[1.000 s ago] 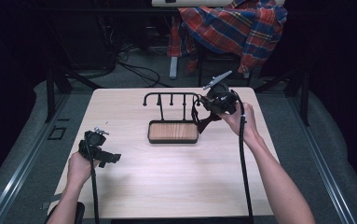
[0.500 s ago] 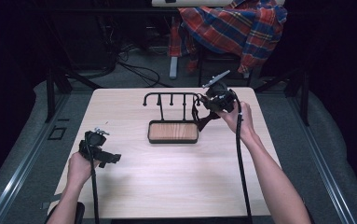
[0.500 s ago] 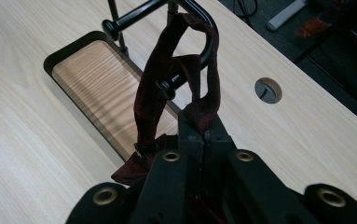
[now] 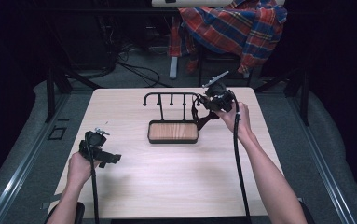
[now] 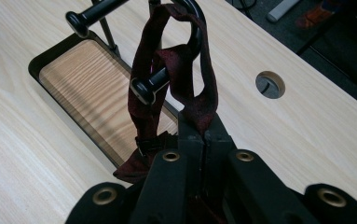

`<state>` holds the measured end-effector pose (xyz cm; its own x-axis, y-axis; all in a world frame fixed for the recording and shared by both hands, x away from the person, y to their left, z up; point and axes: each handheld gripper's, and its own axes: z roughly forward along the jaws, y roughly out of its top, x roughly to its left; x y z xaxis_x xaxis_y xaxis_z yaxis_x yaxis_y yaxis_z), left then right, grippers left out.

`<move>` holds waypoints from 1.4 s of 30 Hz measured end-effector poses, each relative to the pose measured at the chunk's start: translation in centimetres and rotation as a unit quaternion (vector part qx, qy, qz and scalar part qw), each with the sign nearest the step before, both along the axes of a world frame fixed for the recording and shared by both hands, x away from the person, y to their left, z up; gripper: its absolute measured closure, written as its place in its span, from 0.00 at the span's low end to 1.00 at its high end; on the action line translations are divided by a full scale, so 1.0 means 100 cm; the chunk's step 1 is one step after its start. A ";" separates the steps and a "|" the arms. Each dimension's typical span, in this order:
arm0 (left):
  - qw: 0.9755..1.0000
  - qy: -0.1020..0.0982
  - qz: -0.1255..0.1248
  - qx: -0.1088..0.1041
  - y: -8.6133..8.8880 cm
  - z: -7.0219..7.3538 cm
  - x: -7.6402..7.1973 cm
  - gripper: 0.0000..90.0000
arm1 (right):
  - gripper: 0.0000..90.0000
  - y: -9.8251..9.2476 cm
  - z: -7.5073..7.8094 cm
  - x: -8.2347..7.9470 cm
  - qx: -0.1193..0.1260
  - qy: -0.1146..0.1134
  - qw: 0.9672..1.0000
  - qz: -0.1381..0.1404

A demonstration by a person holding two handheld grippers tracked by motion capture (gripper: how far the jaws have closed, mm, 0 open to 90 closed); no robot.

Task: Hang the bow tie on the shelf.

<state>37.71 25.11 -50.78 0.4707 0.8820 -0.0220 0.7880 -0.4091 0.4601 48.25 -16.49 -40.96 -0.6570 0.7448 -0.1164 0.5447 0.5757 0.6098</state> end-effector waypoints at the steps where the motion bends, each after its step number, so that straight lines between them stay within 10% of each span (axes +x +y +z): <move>1: 1.000 0.000 0.000 0.000 0.000 0.000 0.000 0.00 | 0.99 0.000 0.000 0.000 0.000 0.000 1.000 -0.001; 42: 1.000 0.005 -0.007 -0.002 -0.001 -0.001 0.000 0.00 | 0.82 -0.001 -0.031 0.011 0.044 0.042 0.998 -0.004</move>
